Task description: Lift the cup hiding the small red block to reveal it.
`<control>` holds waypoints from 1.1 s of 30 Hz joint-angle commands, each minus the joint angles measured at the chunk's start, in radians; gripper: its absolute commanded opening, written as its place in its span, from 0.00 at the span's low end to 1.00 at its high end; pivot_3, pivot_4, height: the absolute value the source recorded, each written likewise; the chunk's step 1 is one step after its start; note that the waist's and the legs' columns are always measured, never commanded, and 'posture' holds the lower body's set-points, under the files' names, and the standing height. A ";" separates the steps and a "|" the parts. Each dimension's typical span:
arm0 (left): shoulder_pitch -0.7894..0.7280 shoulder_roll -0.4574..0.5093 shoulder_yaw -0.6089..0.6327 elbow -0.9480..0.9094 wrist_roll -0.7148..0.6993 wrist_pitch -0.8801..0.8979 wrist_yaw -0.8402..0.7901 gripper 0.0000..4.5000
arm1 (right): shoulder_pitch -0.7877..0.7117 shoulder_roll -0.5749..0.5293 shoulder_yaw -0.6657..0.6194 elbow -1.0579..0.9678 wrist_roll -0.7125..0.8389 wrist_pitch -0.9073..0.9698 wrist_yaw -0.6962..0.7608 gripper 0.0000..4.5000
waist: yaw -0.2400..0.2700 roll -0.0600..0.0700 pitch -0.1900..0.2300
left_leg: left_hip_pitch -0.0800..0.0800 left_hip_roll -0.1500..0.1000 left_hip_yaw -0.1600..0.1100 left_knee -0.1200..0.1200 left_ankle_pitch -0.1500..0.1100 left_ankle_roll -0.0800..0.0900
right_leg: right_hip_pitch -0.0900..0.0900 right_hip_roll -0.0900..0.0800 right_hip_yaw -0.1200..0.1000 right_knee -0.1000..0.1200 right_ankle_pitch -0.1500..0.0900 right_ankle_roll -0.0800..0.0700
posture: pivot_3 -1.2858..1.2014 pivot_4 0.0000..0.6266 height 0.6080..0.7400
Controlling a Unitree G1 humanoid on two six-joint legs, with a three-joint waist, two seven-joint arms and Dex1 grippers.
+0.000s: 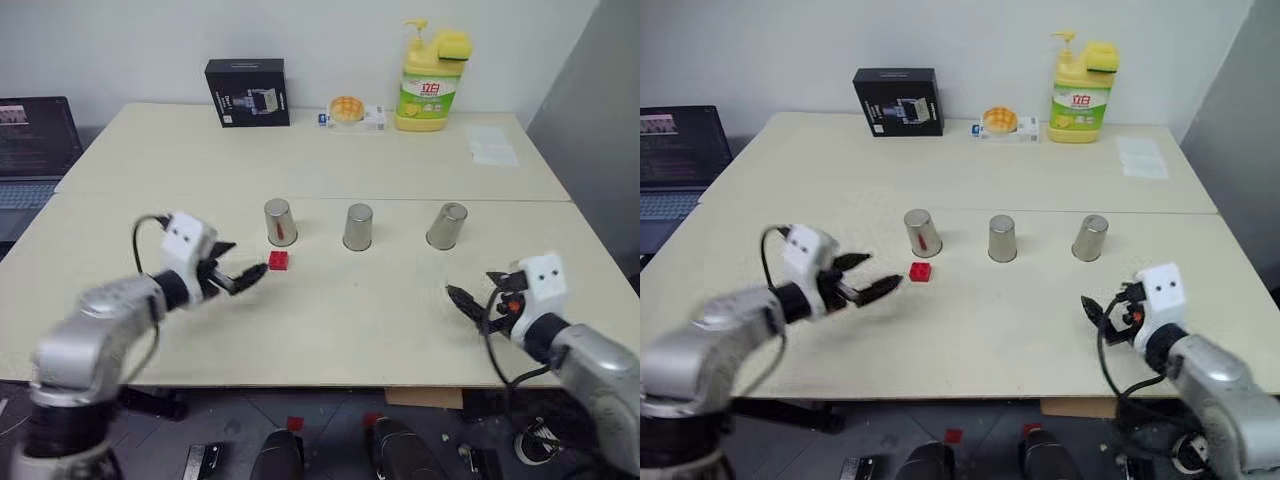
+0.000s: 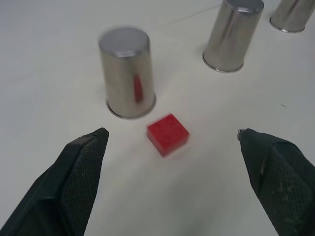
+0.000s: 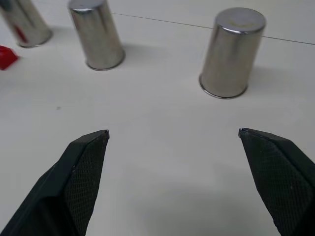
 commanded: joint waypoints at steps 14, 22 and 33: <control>0.014 -0.053 0.001 0.025 -0.048 0.000 -0.042 1.00 | -0.045 -0.145 -0.001 0.122 0.035 -0.093 0.094 1.00 | 0.006 -0.001 0.001 | -0.001 0.000 0.000 -0.001 0.000 0.000 | -0.001 -0.001 0.000 0.001 -0.001 0.000 | 0.52 0.24 1.00; 0.022 -0.087 -0.003 -0.008 -0.071 0.002 -0.039 1.00 | -0.093 -0.166 0.075 0.214 0.035 -0.166 0.155 1.00 | 0.005 -0.001 0.001 | -0.001 0.000 0.000 0.000 0.000 0.000 | -0.001 -0.001 0.000 0.001 -0.001 0.000 | 0.52 0.24 1.00; 0.106 -0.075 0.061 -0.030 -0.088 -0.008 -0.039 1.00 | -0.167 -0.200 0.138 0.260 0.039 -0.189 0.209 1.00 | 0.005 -0.001 0.001 | -0.001 0.000 0.000 0.001 0.000 0.000 | -0.001 -0.001 0.000 0.001 0.000 0.000 | 0.52 0.24 1.00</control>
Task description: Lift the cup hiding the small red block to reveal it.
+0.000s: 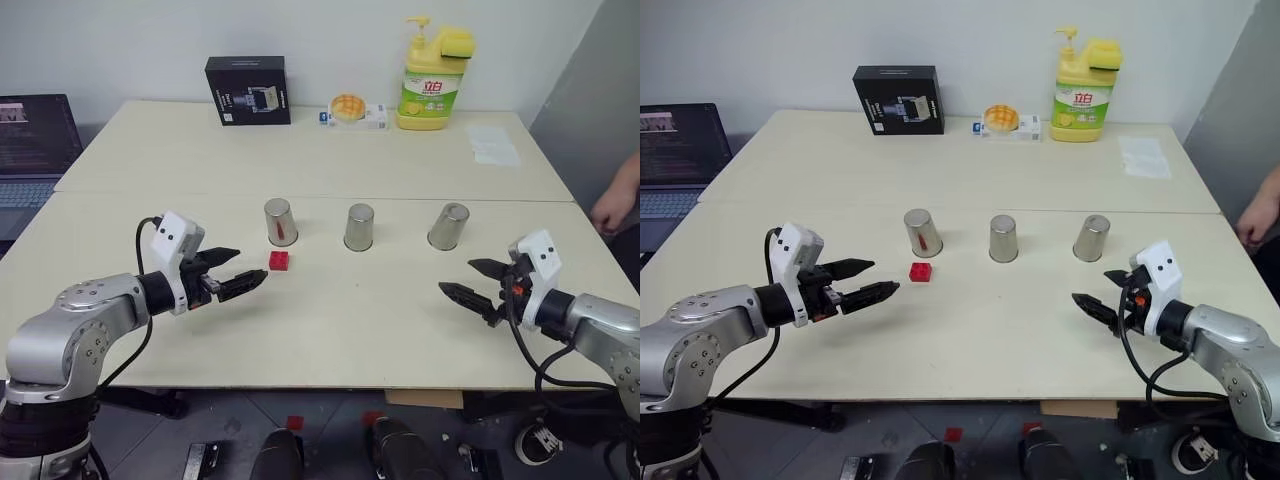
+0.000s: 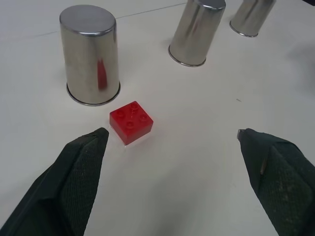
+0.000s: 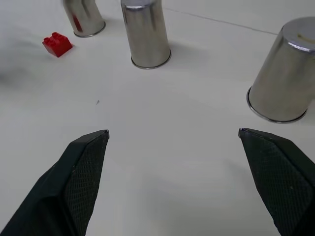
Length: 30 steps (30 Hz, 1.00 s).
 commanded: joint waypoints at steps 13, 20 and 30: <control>0.025 0.015 0.030 -0.005 0.008 -0.051 0.013 1.00 | -0.024 -0.009 0.024 -0.005 0.002 -0.031 0.008 1.00 | 0.003 0.000 0.000 | 0.000 0.000 0.000 0.001 0.000 0.000 | 0.000 0.000 -0.001 0.000 0.000 0.000 | 0.52 0.24 1.00; 0.017 0.028 0.030 -0.004 0.005 -0.055 0.000 1.00 | -0.009 -0.003 0.016 -0.017 0.007 -0.033 0.002 1.00 | 0.003 0.000 0.000 | 0.000 0.000 0.000 0.001 0.000 0.000 | 0.000 0.000 0.000 0.000 0.000 0.000 | 0.52 0.24 1.00; 0.022 0.042 0.029 0.004 0.014 -0.062 -0.012 1.00 | -0.007 0.001 0.017 -0.009 0.000 -0.037 -0.001 1.00 | 0.003 0.000 0.000 | 0.000 0.000 0.000 0.001 0.000 0.000 | 0.000 0.000 0.000 0.000 0.000 0.000 | 0.52 0.24 1.00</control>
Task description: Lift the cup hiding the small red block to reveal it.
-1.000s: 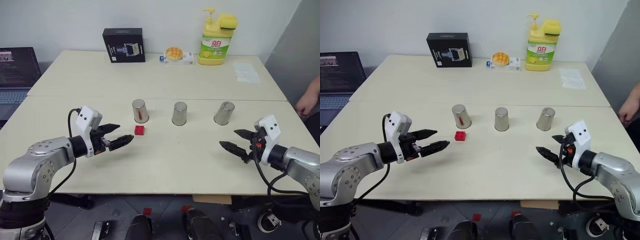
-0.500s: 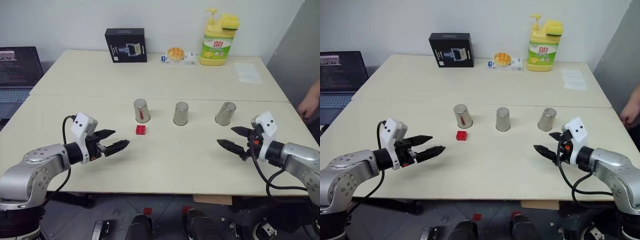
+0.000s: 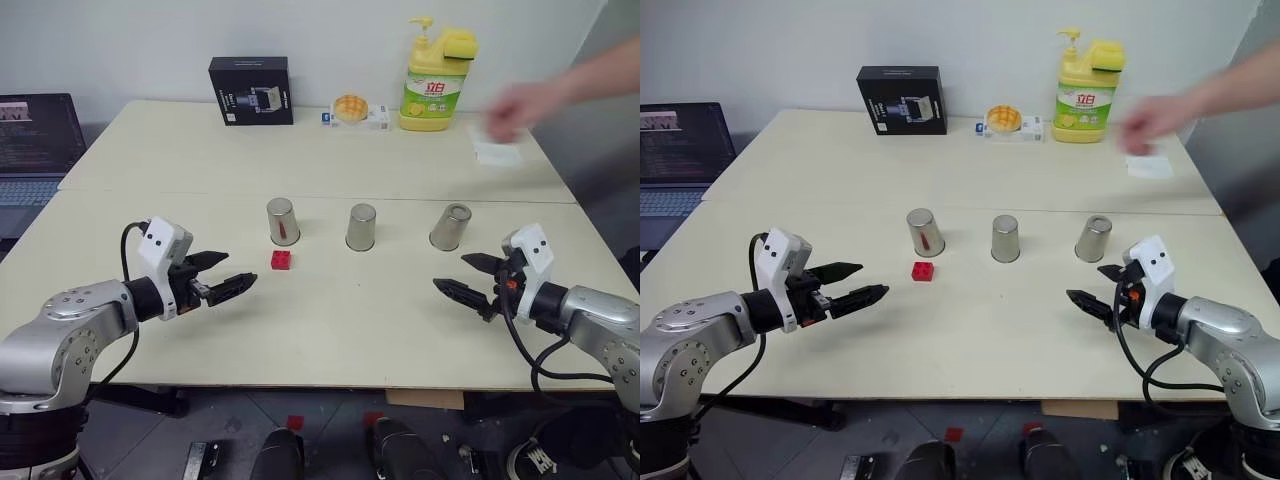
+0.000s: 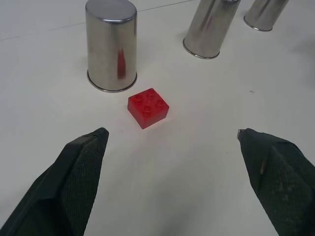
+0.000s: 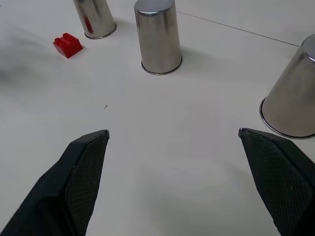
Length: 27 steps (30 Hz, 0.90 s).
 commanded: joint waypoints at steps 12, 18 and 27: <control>-0.006 0.031 0.009 0.002 0.005 -0.034 -0.012 1.00 | 0.004 -0.003 -0.025 -0.022 0.001 -0.020 -0.006 1.00 | 0.000 0.000 0.000 | 0.000 0.000 0.000 0.000 0.000 0.000 | 0.000 0.000 0.000 0.000 0.000 0.000 | 0.52 0.24 1.00; -0.010 0.030 0.001 0.010 0.007 -0.044 -0.013 1.00 | -0.006 -0.009 -0.022 -0.011 -0.007 -0.024 -0.004 1.00 | 0.000 0.000 0.000 | 0.000 0.000 0.000 0.000 0.000 0.000 | 0.000 0.000 0.000 0.000 0.000 0.000 | 0.52 0.24 1.00; -0.023 0.038 -0.009 0.033 0.019 -0.060 -0.023 1.00 | -0.011 -0.007 -0.018 -0.004 -0.012 -0.029 -0.004 1.00 | 0.000 0.000 0.000 | 0.000 0.000 0.000 0.000 0.000 0.000 | 0.000 0.000 0.000 0.000 0.000 0.000 | 0.52 0.24 1.00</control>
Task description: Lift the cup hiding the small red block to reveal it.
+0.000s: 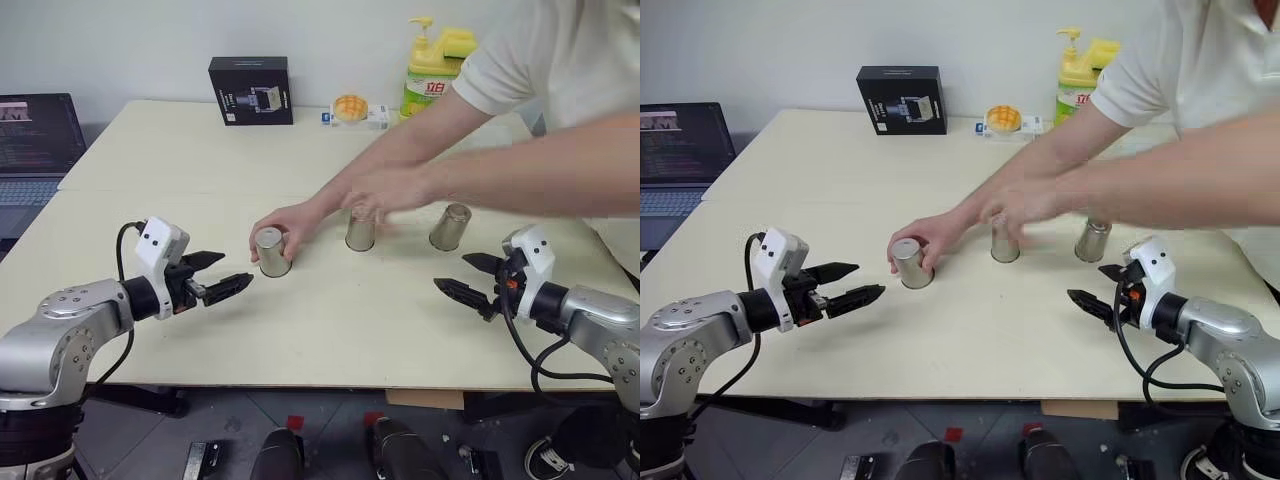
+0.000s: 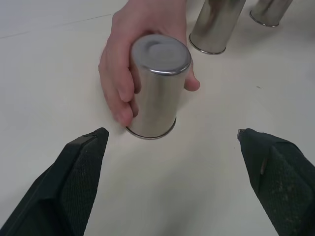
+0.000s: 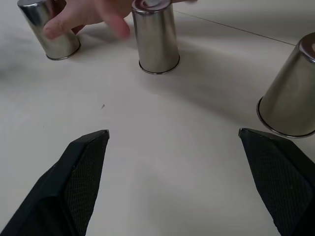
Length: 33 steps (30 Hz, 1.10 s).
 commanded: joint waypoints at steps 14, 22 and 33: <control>-0.027 0.013 -0.008 0.001 0.015 -0.037 -0.010 1.00 | -0.007 -0.010 -0.029 -0.011 -0.011 -0.026 -0.001 1.00 | 0.000 0.000 0.000 | 0.000 0.000 0.000 0.000 0.000 0.000 | 0.000 0.000 0.000 0.000 0.000 0.000 | 0.52 0.24 1.00; -0.019 0.014 -0.003 -0.007 0.013 -0.037 -0.010 1.00 | -0.003 -0.001 -0.020 -0.017 -0.017 -0.026 -0.004 1.00 | 0.000 0.000 0.000 | 0.000 0.000 0.000 0.000 0.000 0.000 | 0.000 0.000 0.000 0.000 0.000 0.000 | 0.52 0.24 1.00; 0.008 0.029 0.011 -0.027 0.013 -0.040 -0.012 1.00 | -0.019 0.033 0.023 -0.008 -0.034 -0.039 -0.014 1.00 | 0.000 0.000 0.000 | 0.000 0.000 0.000 0.000 0.000 0.000 | 0.000 0.000 0.000 0.000 0.000 0.000 | 0.52 0.24 1.00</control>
